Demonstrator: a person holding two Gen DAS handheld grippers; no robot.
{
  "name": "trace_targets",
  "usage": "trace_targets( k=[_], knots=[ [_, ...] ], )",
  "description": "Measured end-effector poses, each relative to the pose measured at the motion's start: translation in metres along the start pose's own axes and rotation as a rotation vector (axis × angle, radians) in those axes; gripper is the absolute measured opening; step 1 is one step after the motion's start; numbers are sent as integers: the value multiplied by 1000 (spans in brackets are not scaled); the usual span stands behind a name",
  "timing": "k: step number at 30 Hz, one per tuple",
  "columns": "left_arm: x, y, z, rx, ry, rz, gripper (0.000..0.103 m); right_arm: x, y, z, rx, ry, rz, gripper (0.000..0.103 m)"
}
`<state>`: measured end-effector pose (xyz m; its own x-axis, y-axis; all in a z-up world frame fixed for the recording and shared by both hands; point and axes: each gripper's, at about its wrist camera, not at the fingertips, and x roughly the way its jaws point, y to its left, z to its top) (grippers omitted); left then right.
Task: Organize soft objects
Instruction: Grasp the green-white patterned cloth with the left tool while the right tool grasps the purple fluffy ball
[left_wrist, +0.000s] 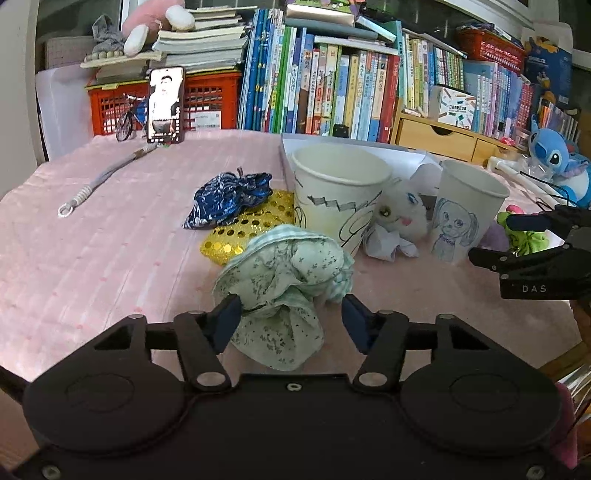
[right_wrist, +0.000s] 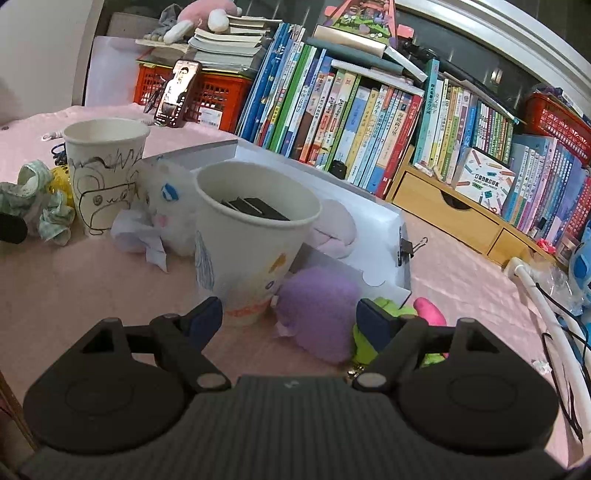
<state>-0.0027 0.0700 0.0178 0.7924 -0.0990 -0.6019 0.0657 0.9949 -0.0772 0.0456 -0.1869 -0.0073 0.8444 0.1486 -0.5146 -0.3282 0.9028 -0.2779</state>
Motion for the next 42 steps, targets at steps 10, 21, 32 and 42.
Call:
trace_targets(
  k=[10,21,32,42],
  knots=[
    [5,0,-2,-5,16,0,55,3,1,-1,-48,21,-29,87],
    [10,3,1,-21,26,16,31,8,2,-2,-111,37,-42,87],
    [0,-1,7,-18,8,21,20,25,-17,13,-267,109,141,83],
    [-17,3,20,-57,-48,41,17,14,-38,9,-41,64,139,42]
  ],
)
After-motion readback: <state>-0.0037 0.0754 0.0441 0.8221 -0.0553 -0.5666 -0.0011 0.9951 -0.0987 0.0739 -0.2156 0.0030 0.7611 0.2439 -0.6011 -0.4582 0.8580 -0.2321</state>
